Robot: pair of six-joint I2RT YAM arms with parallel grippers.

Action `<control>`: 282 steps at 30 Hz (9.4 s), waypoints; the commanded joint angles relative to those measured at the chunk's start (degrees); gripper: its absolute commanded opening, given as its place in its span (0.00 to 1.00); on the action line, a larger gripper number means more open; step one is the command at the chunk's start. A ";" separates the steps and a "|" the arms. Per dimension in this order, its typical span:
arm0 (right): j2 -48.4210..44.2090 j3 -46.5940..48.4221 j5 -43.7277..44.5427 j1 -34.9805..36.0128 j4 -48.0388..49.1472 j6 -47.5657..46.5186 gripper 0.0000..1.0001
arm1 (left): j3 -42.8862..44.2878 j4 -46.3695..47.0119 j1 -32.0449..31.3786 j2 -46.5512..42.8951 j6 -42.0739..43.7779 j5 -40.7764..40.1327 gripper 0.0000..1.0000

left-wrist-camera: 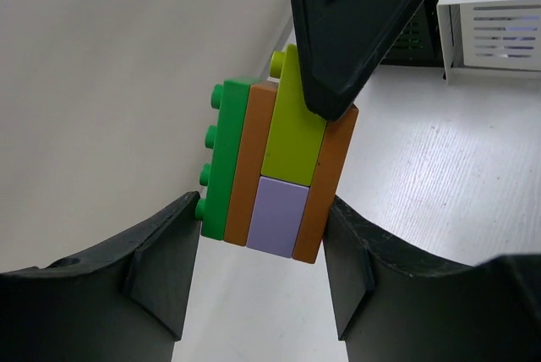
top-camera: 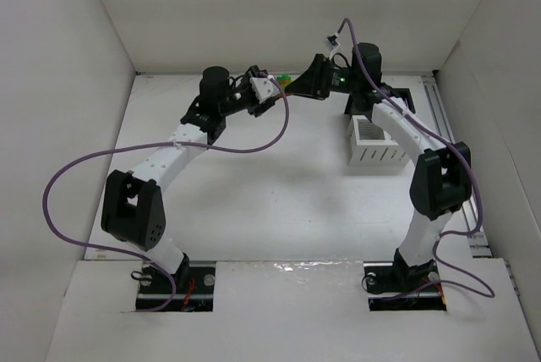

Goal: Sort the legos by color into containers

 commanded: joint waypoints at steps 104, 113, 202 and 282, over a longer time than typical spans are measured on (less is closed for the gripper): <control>-7.43 5.10 1.95 9.18 -36.19 -74.81 0.00 | 37.24 -81.62 5.86 18.58 45.26 45.15 0.49; -7.43 5.63 1.95 9.71 -35.05 -74.81 0.00 | 37.77 -81.62 5.86 19.72 44.73 45.15 0.49; -4.73 -14.23 2.83 7.25 -22.31 -66.55 0.36 | 42.26 -72.74 12.89 23.41 26.89 51.13 0.03; -12.61 -22.31 -6.23 6.63 21.74 -36.48 0.00 | 43.57 -79.51 13.60 20.51 26.72 51.48 0.03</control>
